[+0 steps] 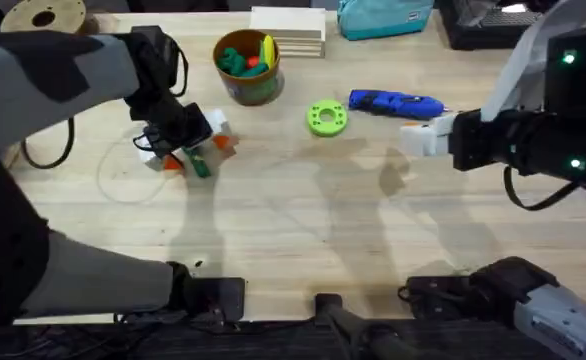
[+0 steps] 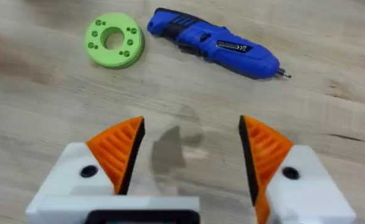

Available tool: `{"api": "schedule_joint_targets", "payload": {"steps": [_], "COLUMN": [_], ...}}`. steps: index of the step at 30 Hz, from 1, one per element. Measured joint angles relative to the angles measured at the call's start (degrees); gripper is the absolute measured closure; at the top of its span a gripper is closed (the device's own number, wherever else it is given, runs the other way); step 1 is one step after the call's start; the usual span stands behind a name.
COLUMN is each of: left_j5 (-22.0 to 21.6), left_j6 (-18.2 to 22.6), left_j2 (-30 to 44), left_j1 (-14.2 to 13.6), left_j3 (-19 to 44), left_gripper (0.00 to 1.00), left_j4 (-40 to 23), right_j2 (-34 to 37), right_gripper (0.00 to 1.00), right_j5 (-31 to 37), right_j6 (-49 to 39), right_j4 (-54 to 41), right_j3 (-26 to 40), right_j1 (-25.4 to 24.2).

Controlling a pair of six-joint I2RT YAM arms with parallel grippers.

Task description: Pick up the gripper from the table and insert it into the empty holder that is missing its gripper. Then pick up a screw, insert it into the mounting hole, and use the screwdriver to tighten it. Finally, clean up the table by picking up the vegetable and placing it into the bucket.

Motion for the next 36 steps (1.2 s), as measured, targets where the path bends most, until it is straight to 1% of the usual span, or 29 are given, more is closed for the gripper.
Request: {"api": "schedule_joint_targets", "payload": {"steps": [1,2,3,4,5,6,9,10,12,13,14,17,19,20,22,25,29,32,34,36], "left_j5": [-0.4,-0.6,-0.5,-0.2,-0.2,-0.2,-0.2,-0.2,-0.2,-0.1,-0.1,0.7,2.1,2.9,4.3,5.9,7.9,9.5,10.3,10.8], "left_j6": [-0.1,-0.2,-0.4,-0.4,-0.3,-0.4,-0.4,-0.4,-0.4,-0.4,-0.4,-0.4,-0.4,-0.4,-0.4,-0.4,-0.5,-0.5,-0.3,0.9], "left_j2": [0.3,0.4,0.4,0.4,0.4,0.4,0.6,0.6,0.6,0.2,-0.3,-3.4,-5.9,-7.1,-9.2,-10.9,-10.0,-8.4,-7.2,-5.9], "left_j1": [0.0,0.0,0.2,0.2,0.1,0.0,0.0,0.0,0.0,0.0,0.0,0.0,0.0,0.0,0.0,0.0,-0.4,-1.8,-3.4,-5.1], "left_j3": [0.2,0.4,0.5,0.5,0.8,0.9,1.1,1.1,1.5,3.2,4.3,9.5,13.3,14.9,17.2,18.4,18.4,18.4,18.4,18.4], "left_gripper": [0.15,0.224,0.667,0.841,0.953,0.979,0.983,0.983,0.983,0.984,0.984,0.984,0.984,0.984,0.984,0.984,0.984,0.984,0.984,0.984], "left_j4": [-0.2,-0.4,-0.3,-0.2,-0.3,-0.3,-1.6,-2.7,-7.0,-14.4,-16.9,-21.6,-21.8,-21.2,-17.8,-9.6,0.7,7.8,11.7,15.4], "right_j2": [0.0,0.0,0.0,0.0,0.0,0.0,0.0,0.0,0.0,0.0,0.0,0.0,0.0,0.0,0.0,0.0,0.0,0.0,0.0,0.0], "right_gripper": [0.105,0.107,0.105,0.105,0.105,0.105,0.105,0.105,0.105,0.105,0.105,0.106,0.105,0.109,0.107,0.106,0.105,0.105,0.105,0.105], "right_j5": [0.0,0.0,0.0,0.0,0.0,0.0,0.0,0.0,0.0,0.0,0.0,0.0,0.0,0.0,0.0,0.0,0.0,0.0,0.0,0.0], "right_j6": [0.0,0.0,0.0,0.0,0.0,0.0,0.0,0.0,0.0,0.0,0.0,0.0,0.0,0.0,0.0,0.0,0.0,0.0,0.0,0.0], "right_j4": [0.0,0.0,0.0,0.0,0.0,0.0,0.0,0.0,0.0,0.0,0.0,0.0,0.0,0.0,0.0,0.0,0.0,0.0,0.0,0.0], "right_j3": [0.0,0.0,0.0,0.0,0.0,0.0,0.0,0.0,0.0,0.0,0.0,0.0,0.0,0.0,0.0,0.0,0.0,0.0,0.0,0.0], "right_j1": [0.0,0.0,0.0,0.0,0.0,0.0,0.0,0.0,0.0,0.0,0.0,0.0,0.0,0.0,0.0,0.0,0.0,0.0,0.0,0.0]}}
